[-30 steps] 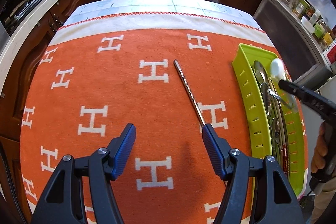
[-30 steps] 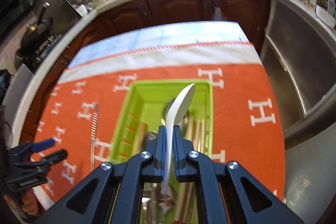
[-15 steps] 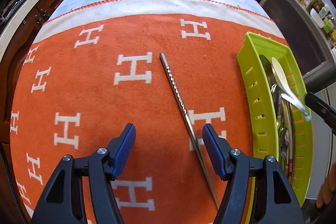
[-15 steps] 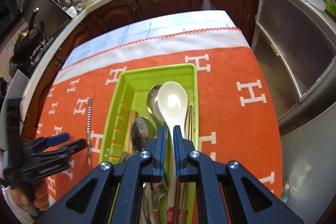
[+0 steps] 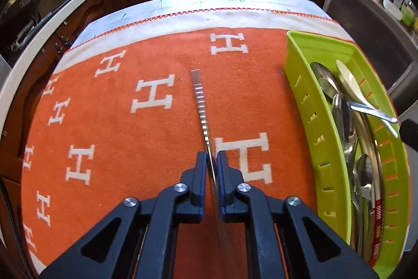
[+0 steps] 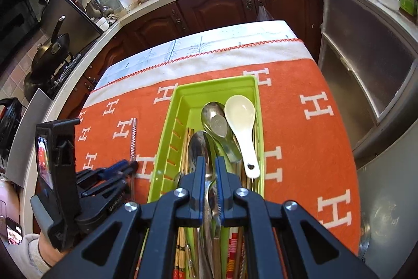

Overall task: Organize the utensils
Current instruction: 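Grasp the twisted metal rod with the left tool and carry it over the tray, then lower the twisted rod into the tray and open the left tool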

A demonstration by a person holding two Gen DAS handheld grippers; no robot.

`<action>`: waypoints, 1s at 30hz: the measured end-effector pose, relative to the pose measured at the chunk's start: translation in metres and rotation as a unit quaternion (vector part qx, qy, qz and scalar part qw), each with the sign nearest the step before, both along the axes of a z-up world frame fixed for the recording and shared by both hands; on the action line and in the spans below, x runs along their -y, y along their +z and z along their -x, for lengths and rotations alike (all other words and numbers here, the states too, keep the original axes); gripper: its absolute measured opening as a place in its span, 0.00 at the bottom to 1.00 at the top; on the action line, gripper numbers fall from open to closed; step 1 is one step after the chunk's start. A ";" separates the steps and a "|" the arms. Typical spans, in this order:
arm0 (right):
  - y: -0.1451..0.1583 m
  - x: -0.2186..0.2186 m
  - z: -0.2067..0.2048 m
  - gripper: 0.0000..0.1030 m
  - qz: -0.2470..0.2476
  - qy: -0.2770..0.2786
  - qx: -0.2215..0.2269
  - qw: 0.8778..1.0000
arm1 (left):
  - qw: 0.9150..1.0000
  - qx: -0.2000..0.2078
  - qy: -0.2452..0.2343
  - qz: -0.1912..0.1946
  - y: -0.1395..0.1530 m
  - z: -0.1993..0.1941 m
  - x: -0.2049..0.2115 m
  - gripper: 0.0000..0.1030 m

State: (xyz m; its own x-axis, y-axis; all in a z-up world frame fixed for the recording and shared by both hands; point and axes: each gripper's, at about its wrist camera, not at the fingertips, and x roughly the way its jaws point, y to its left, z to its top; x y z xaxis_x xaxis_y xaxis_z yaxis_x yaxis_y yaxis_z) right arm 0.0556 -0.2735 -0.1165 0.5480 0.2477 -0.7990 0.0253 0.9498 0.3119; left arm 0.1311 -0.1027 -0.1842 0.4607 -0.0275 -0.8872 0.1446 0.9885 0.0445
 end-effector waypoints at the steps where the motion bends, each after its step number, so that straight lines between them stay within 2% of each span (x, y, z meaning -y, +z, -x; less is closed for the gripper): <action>1: -0.001 0.002 0.002 0.07 -0.004 -0.002 -0.001 1.000 | 1.000 -0.001 0.002 0.011 0.000 0.000 -0.003 0.04; 10: -0.006 0.011 0.015 0.07 -0.021 -0.015 -0.007 1.000 | 0.992 -0.038 0.041 0.116 0.011 0.001 -0.050 0.03; 15: -0.009 0.010 0.019 0.07 -0.029 -0.016 -0.011 0.999 | 0.989 -0.029 0.034 0.144 0.036 0.011 -0.055 0.03; 22: -0.006 0.010 0.024 0.07 -0.034 -0.021 -0.015 0.999 | 0.986 -0.020 -0.022 0.162 0.079 0.025 -0.017 0.04; 30: 0.002 0.013 0.028 0.07 -0.031 -0.025 -0.010 0.999 | 0.979 -0.063 -0.063 0.182 0.088 0.026 0.039 0.04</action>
